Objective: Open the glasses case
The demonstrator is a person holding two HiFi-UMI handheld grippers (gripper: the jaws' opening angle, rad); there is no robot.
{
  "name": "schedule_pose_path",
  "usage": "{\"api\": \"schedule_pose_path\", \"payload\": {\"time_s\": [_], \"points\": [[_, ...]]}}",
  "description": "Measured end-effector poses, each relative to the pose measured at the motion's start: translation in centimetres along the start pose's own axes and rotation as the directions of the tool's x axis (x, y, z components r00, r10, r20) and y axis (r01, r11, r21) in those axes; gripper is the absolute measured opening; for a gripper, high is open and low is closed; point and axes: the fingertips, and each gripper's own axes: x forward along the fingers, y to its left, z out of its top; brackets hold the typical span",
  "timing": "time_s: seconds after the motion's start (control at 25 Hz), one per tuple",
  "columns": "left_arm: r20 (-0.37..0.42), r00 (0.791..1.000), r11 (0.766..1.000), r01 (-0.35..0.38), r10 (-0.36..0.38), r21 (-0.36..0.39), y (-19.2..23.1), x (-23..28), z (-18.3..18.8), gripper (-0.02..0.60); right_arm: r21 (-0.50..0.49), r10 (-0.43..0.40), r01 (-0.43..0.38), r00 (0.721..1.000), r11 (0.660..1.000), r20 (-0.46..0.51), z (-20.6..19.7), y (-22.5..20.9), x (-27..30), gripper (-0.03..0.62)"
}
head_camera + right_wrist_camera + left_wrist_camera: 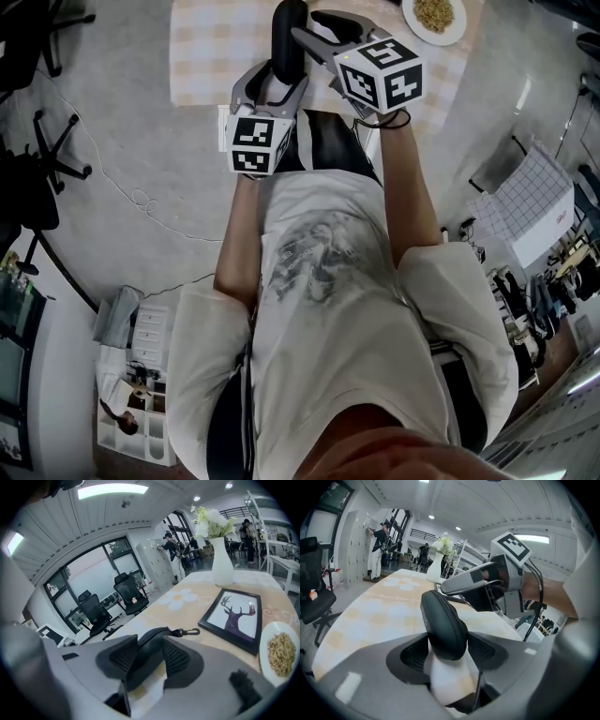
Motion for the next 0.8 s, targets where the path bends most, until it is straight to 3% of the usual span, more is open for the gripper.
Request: {"api": "schedule_pose_path", "payload": {"time_s": [0.36,0.8], "points": [[-0.004,1.000,1.000,-0.002,0.002,-0.010,-0.1,-0.1,0.0,0.282,0.045,0.011,-0.011,1.000,0.999,0.001,-1.1,0.5,0.3,0.187],[0.108,0.994,0.998,-0.032,0.037,-0.049,1.3,-2.6,4.5,0.281,0.094,0.043,-0.045,0.999,0.995,0.023,-1.6,0.2,0.2,0.187]]}}
